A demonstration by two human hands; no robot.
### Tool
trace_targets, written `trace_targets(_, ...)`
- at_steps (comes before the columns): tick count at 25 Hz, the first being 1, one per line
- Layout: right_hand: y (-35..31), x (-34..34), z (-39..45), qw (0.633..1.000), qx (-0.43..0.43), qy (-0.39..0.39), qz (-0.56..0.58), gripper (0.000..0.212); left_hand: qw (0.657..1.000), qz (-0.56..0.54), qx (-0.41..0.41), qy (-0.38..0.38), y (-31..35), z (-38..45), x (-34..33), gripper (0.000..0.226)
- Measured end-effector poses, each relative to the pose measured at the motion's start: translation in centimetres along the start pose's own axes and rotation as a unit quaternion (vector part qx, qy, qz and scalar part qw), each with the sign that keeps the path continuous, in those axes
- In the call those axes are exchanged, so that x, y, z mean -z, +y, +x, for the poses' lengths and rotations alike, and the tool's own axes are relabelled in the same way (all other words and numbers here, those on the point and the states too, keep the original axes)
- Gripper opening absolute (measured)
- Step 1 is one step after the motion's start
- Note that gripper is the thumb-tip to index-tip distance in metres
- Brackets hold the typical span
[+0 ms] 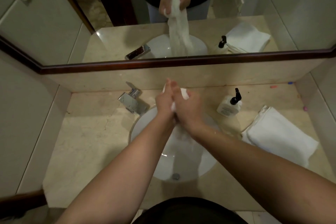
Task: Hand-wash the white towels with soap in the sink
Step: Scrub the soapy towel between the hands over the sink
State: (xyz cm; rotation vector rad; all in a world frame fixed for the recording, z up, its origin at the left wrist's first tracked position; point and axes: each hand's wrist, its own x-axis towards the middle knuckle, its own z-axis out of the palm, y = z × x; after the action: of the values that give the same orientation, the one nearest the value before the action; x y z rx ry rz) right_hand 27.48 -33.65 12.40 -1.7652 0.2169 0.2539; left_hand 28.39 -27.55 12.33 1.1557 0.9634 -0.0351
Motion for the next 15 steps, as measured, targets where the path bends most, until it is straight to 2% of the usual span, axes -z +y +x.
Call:
trace_targets(3, -0.6, 0.6, 3.4, 0.999, -0.015, 0.043, 0.005, 0.045, 1.0, 0.017, -0.015, -0.01, -0.6, -1.2, -0.7, 0.037)
trace_targets(4, -0.4, 0.5, 3.2, 0.999, -0.009, 0.038, 0.001, 0.044, 1.0, 0.015, -0.012, -0.002, -0.4, -1.2, -0.6, 0.038)
trace_targets(7, 1.3, 0.1, 0.8, 0.996, 0.042, -0.049, -0.057, 0.046, 1.0, -0.007, 0.026, 0.016, -0.3, -0.3, 0.2, 0.054)
trace_targets(11, 0.4, 0.8, 2.3, 0.998, 0.035, 0.014, -0.049, 0.046, 0.999, 0.041, 0.016, 0.023, -1.6, -1.0, -0.3, 0.054)
trace_targets(15, 1.5, 0.4, 0.0, 0.994, 0.083, -0.034, -0.061, 0.049, 0.999, -0.001, 0.032, 0.015, -1.3, -0.7, 0.4, 0.055)
